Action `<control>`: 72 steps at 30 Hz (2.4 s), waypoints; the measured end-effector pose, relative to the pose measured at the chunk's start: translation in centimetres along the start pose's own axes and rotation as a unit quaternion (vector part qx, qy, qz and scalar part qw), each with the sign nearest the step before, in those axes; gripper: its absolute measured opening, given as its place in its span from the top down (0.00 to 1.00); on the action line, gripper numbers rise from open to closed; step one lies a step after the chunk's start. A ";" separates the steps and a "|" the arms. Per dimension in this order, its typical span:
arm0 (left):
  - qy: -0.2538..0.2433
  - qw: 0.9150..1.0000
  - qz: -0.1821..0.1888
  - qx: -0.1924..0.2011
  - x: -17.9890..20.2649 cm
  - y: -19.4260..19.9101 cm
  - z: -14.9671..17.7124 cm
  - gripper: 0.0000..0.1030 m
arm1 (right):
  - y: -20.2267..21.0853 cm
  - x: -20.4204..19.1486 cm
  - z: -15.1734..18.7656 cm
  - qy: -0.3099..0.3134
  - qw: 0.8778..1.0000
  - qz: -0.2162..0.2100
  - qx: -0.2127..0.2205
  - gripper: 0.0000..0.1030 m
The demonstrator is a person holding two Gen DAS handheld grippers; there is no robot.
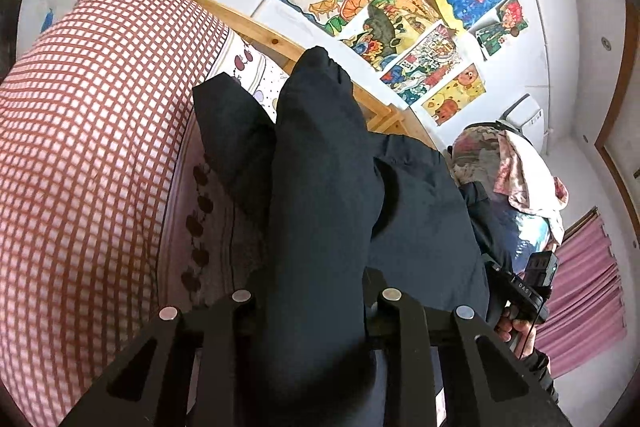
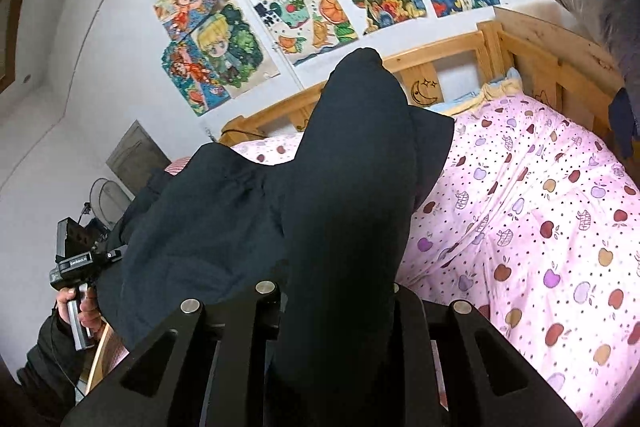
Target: Fold large clothes
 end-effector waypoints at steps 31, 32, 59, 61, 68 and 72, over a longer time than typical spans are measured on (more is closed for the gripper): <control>-0.006 0.988 -0.155 -0.014 -2.4 0.3 5.5 0.39 | -1.2 2.9 7.7 0.026 0.984 0.144 -0.098 0.39; -0.010 0.986 -0.167 -0.011 -2.4 0.4 5.4 0.33 | -1.0 3.1 7.7 0.024 0.983 0.155 -0.096 0.33; -0.120 0.953 -0.264 0.086 4.6 6.4 6.3 0.00 | 6.5 -2.4 6.3 0.067 0.981 0.179 0.028 0.08; -0.125 0.954 -0.256 0.093 5.5 7.0 6.7 0.00 | 7.1 -3.2 6.5 0.073 0.981 0.177 0.035 0.08; -0.144 0.952 -0.243 0.115 8.1 8.6 8.3 0.00 | 9.2 -6.3 7.5 0.095 0.982 0.158 0.051 0.08; -0.157 0.950 -0.240 0.125 9.4 9.6 9.2 0.00 | 10.1 -7.8 8.2 0.101 0.982 0.150 0.060 0.08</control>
Point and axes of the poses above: each gripper's, at about its wrist camera, not at the fingertips, and y roughly against the way its jaws point, x to its right, z to its underside, the point moved 8 cm from there along -y, roughly the way its jaws point, and after that the axes turned 3 degrees about -z, right-handed, at the moved point
